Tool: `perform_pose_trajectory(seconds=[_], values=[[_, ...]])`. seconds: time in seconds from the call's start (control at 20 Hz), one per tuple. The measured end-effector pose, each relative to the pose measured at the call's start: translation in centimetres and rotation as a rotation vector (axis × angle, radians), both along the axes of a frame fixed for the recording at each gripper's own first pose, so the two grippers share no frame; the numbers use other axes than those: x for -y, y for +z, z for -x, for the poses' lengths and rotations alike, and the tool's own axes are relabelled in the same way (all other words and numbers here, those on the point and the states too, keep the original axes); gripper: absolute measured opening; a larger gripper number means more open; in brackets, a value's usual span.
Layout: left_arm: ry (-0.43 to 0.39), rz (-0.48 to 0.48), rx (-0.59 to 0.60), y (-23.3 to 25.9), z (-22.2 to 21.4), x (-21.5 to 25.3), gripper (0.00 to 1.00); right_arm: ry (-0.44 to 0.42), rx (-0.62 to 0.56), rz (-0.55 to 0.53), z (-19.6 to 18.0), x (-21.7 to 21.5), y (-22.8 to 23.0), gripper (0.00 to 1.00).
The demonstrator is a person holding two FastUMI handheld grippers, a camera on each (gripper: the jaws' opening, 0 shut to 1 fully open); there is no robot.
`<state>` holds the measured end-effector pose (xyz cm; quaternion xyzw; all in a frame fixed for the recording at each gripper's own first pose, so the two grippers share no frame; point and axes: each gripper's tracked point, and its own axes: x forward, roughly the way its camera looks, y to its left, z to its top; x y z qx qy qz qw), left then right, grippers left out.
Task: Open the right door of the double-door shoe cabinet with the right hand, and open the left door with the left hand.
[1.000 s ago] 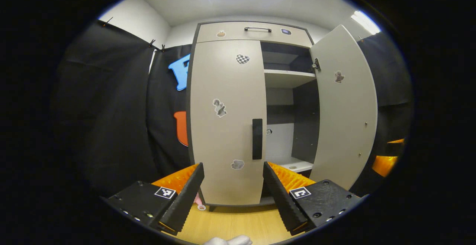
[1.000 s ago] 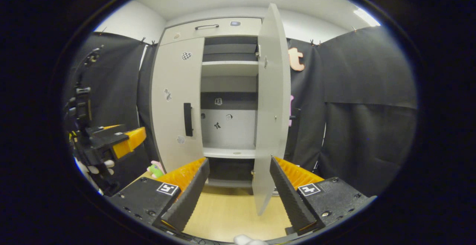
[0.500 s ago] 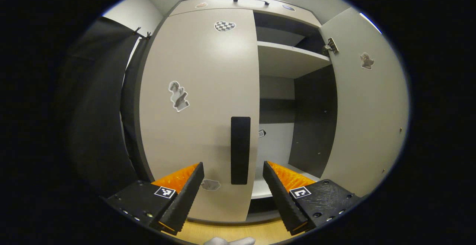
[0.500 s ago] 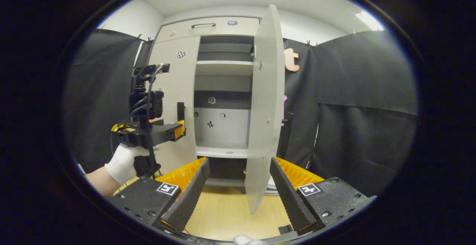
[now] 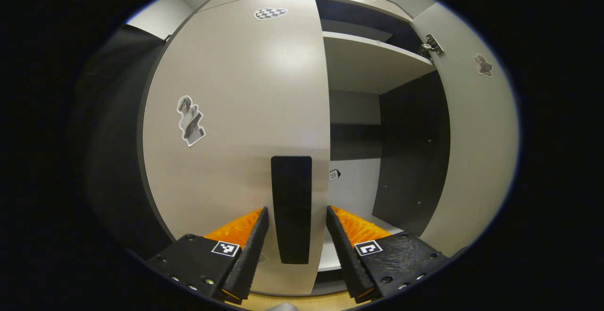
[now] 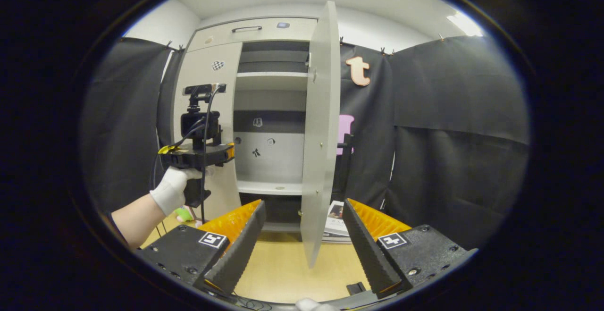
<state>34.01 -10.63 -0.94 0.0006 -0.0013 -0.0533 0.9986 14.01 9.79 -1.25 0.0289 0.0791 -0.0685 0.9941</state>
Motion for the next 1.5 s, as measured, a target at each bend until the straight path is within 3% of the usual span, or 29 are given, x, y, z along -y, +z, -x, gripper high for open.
perform_pose_trajectory(seconds=[0.1,0.2,0.25,0.55,1.25,1.5], values=[[0.002,0.001,0.004,0.1,-0.1,-0.2,0.7,0.006,-0.003,-0.012,-0.1,0.1,-0.1,1.0],[-0.004,0.0,0.002,0.2,0.0,-0.3,0.33,0.013,-0.004,-0.023,-0.1,0.1,-0.2,1.0],[-0.008,0.004,0.006,0.1,-0.4,-0.2,0.33,0.018,-0.006,-0.026,0.0,0.1,-0.2,1.0],[0.02,-0.012,-0.007,0.1,-0.3,-0.5,0.05,0.058,0.004,-0.017,0.5,-0.8,0.0,1.0],[-0.043,-0.01,-0.008,0.2,6.5,-2.8,0.03,0.15,0.021,-0.022,3.4,-3.4,0.0,1.0],[-0.02,-0.01,-0.002,0.3,9.4,-5.5,0.02,0.192,0.021,-0.032,4.0,-5.8,-0.3,1.0]])
